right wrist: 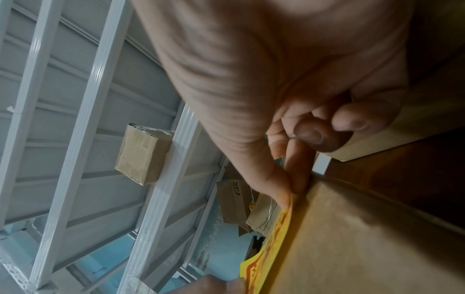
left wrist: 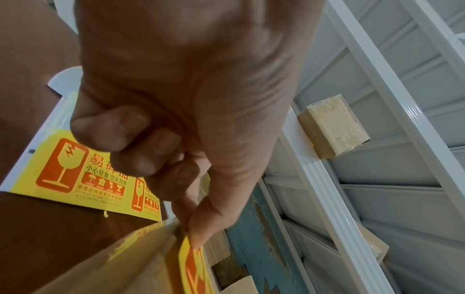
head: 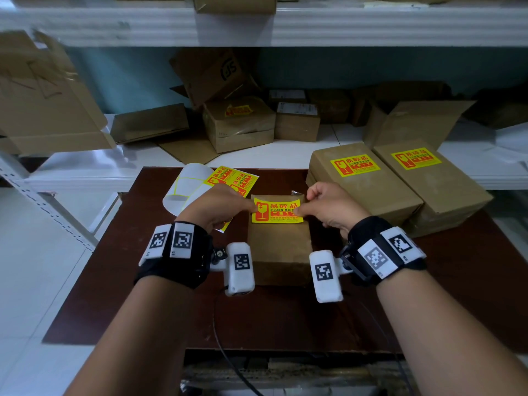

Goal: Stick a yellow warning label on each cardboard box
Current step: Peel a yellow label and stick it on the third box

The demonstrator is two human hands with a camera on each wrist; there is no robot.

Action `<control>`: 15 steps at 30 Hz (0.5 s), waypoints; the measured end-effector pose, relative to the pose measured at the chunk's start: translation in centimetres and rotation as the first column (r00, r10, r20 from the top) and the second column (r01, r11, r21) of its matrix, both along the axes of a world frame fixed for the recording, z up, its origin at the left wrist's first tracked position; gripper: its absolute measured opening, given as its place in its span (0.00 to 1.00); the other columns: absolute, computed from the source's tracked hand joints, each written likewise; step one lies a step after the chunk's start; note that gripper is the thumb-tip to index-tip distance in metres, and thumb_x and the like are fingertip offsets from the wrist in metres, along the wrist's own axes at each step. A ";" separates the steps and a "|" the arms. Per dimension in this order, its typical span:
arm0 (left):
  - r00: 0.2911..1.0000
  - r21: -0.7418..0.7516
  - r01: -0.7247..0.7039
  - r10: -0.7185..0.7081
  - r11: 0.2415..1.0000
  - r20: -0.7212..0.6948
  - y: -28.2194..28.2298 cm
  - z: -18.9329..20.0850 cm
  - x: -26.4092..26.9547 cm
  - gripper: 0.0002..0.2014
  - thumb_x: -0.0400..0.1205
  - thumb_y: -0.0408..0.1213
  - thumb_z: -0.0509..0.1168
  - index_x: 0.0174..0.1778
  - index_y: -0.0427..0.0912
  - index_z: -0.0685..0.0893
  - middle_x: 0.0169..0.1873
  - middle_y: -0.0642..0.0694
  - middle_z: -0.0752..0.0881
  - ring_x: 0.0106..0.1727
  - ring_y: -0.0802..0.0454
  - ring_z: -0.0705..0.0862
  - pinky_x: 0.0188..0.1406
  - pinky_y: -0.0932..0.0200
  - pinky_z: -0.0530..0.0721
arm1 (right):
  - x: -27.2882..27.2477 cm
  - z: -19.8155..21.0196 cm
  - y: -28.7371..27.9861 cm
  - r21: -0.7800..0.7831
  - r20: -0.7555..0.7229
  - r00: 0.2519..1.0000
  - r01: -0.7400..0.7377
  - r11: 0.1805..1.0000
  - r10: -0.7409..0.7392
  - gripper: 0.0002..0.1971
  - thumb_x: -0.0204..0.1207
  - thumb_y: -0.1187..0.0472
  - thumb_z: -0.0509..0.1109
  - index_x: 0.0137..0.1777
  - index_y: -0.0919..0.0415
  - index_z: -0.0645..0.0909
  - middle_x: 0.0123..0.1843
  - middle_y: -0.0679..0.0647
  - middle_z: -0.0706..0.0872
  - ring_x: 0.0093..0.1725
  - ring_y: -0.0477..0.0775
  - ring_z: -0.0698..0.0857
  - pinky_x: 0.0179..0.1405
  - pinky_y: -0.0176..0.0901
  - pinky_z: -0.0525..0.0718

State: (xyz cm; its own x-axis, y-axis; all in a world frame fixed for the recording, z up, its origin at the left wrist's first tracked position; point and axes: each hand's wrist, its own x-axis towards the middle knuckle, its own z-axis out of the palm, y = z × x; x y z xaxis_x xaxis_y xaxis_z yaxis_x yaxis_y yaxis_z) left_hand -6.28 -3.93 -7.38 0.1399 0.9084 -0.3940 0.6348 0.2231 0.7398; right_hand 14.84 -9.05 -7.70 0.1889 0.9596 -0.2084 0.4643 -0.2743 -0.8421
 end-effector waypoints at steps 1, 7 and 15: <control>1.000 0.005 0.001 -0.001 1.000 -0.011 0.0 0.0 0.1 0.16 0.73 0.45 0.77 0.38 0.44 0.76 0.28 0.45 0.68 0.29 0.48 0.67 0.24 0.59 0.63 | 0.0 0.0 0.0 -0.001 0.002 1.000 0.000 1.000 0.000 0.17 0.69 0.67 0.82 0.43 0.57 0.74 0.32 0.50 0.74 0.29 0.47 0.70 0.26 0.38 0.67; 0.998 0.002 0.026 -0.026 1.000 -0.058 0.0 0.1 0.2 0.15 0.74 0.46 0.76 0.38 0.43 0.77 0.35 0.42 0.70 0.35 0.48 0.69 0.30 0.56 0.66 | -0.2 -0.1 0.0 0.002 0.010 1.000 -0.001 1.000 0.001 0.18 0.68 0.68 0.82 0.42 0.57 0.73 0.33 0.51 0.72 0.29 0.47 0.70 0.26 0.39 0.67; 0.997 0.015 0.014 -0.013 1.000 -0.079 0.0 -0.1 0.5 0.22 0.71 0.46 0.76 0.26 0.47 0.67 0.26 0.46 0.66 0.28 0.48 0.66 0.31 0.53 0.64 | -0.2 0.2 -0.2 -0.016 0.056 0.998 -0.016 1.000 0.016 0.20 0.68 0.66 0.82 0.36 0.55 0.69 0.34 0.52 0.72 0.30 0.48 0.70 0.26 0.39 0.67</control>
